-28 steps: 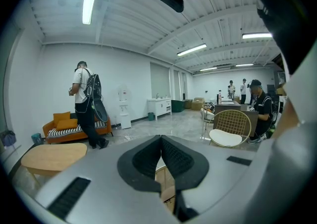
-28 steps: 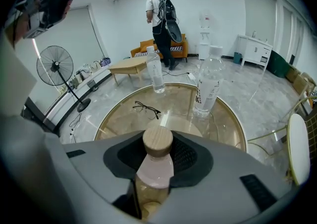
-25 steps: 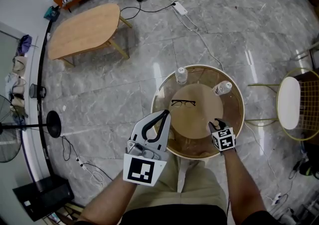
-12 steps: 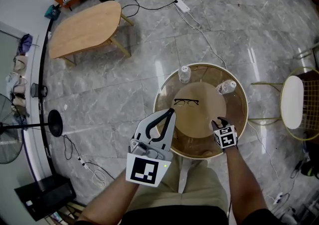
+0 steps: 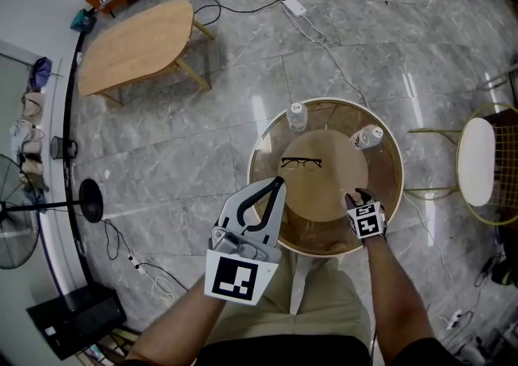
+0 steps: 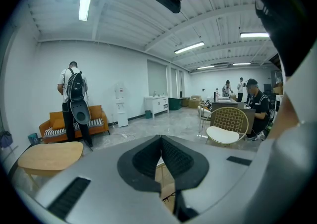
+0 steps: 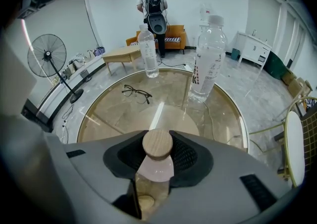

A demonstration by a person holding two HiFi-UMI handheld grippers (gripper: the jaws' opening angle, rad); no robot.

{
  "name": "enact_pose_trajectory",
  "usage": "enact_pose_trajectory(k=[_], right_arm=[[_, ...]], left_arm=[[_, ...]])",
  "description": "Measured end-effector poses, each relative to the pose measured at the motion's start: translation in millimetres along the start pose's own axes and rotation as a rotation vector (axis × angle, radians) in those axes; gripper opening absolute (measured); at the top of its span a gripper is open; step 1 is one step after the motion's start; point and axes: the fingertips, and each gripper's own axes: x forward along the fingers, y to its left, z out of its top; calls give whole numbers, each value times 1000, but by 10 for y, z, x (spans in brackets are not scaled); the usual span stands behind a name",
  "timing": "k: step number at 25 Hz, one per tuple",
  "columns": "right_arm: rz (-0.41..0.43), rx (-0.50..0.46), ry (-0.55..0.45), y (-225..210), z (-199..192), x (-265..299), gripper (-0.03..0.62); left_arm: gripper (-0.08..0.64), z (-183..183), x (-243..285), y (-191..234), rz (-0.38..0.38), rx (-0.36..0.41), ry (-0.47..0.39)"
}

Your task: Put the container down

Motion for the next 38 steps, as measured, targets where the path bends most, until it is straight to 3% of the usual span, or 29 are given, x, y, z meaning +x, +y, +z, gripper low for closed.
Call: enact_pose_trajectory(k=[13,27,34,38], right_arm=[[15,-37,6,34,-136,89,144],[24,-28,112,138,-371,-38,158],[34,-1,-55,92,40,-491,136],[40,17,-153,50,325,-920,47]], left_arm=[[15,5,72,-143,-12,4,-2],[15,163,-54,-260,-1,25,-26],[15,316,-86,-352,14,-12,-68],[15,457,-47,-408,34,-37,-85]])
